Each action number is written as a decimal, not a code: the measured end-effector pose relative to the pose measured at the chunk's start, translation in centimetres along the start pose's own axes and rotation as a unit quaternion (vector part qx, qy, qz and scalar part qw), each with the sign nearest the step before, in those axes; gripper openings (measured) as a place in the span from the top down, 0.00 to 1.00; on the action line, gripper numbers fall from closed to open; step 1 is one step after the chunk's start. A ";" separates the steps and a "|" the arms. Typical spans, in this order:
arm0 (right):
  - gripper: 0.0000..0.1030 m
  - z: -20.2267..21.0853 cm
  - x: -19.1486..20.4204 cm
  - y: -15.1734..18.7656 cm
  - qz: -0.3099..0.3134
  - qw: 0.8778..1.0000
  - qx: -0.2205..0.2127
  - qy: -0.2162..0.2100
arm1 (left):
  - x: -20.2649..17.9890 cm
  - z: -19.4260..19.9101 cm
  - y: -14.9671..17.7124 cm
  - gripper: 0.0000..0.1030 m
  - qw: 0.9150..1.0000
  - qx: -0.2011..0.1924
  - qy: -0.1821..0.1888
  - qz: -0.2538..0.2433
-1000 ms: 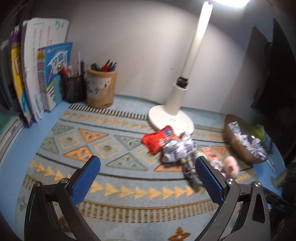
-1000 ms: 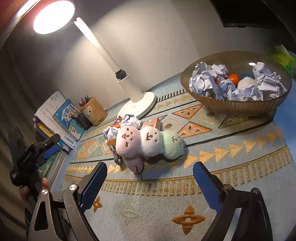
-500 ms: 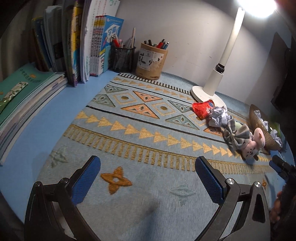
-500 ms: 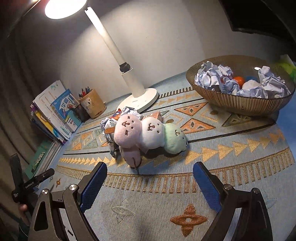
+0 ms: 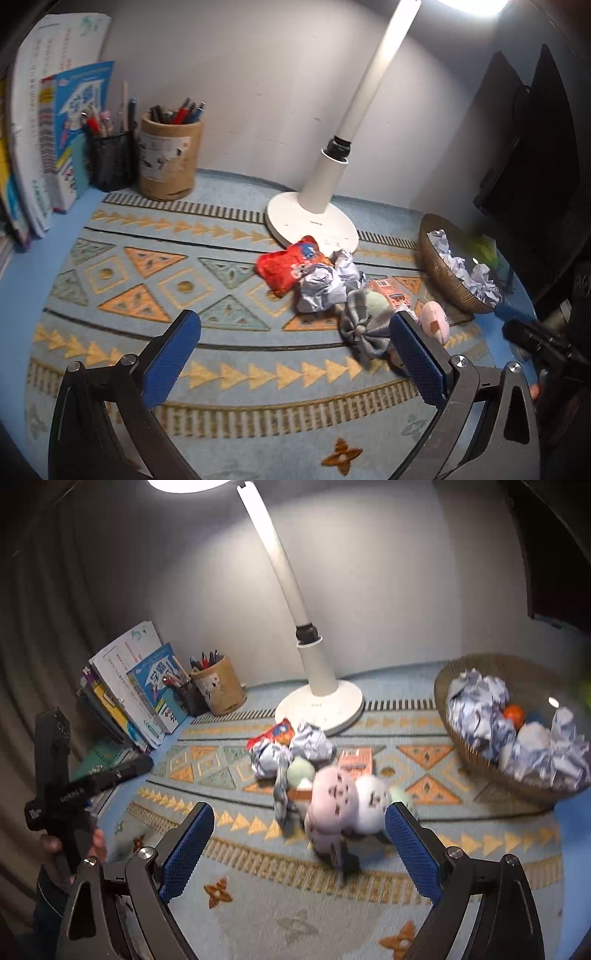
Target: Organize objects
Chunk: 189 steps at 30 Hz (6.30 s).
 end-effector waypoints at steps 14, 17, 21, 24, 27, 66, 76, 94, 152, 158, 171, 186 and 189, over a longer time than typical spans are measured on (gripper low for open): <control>0.22 -17.7 -2.1 -2.5 0.011 0.980 0.196 -0.011 | -1.7 -11.3 2.2 0.16 0.997 0.073 0.031 0.026; 0.22 -19.8 -2.1 -1.3 0.010 0.975 0.222 -0.028 | -1.7 -12.0 2.9 0.25 0.996 0.080 0.034 0.025; 0.22 -21.2 -1.6 -0.3 0.022 0.970 0.239 -0.040 | -1.6 -12.3 3.3 0.28 0.996 0.079 0.024 0.015; 0.22 -21.9 -1.7 -0.1 0.042 0.965 0.257 -0.014 | -1.6 -12.1 3.4 0.41 0.997 0.075 0.023 0.016; 0.31 -23.0 -2.2 0.8 0.029 0.956 0.291 -0.008 | -1.6 -11.9 3.3 0.51 0.997 0.075 0.031 0.015; 0.37 0.0 -1.8 12.2 0.118 0.973 0.170 0.104 | -2.6 3.2 13.4 0.16 0.991 0.088 0.004 -0.102; 0.21 1.8 -1.3 12.6 0.058 0.986 0.141 0.063 | -3.3 3.0 14.2 0.13 0.990 0.106 0.022 -0.092; 0.31 -1.5 0.5 12.6 0.011 0.991 0.134 0.003 | -3.2 5.9 16.1 0.35 0.989 0.102 0.021 -0.104; 0.37 6.5 -20.8 -8.3 -0.161 0.971 -0.108 0.141 | -22.1 -1.9 -7.8 0.18 0.985 -0.025 0.105 -0.131; 0.34 9.1 -12.9 -6.2 -0.115 0.983 -0.108 0.091 | -16.1 7.4 -8.6 0.01 0.986 -0.080 0.051 -0.136; 0.14 1.4 -7.3 4.3 -0.077 0.992 -0.069 0.074 | 0.4 7.9 0.7 0.01 0.980 -0.099 -0.141 -0.104; 0.13 -1.8 -7.2 6.5 -0.046 0.996 -0.020 0.072 | 5.8 3.3 6.6 0.01 0.989 -0.063 -0.133 -0.003; 0.13 -2.2 -6.8 6.8 -0.040 0.998 0.006 0.041 | 5.2 2.7 6.9 0.01 0.991 -0.044 -0.127 -0.017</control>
Point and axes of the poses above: each gripper's, at about its wrist camera, not at the fingertips, and z roughly against the way its jaws point, x to its left, y to its underside, the point moved 8 cm from there along -z, roughly the way its jaws point, and after that the axes turned 10 degrees about -x, right-handed, at the moved point
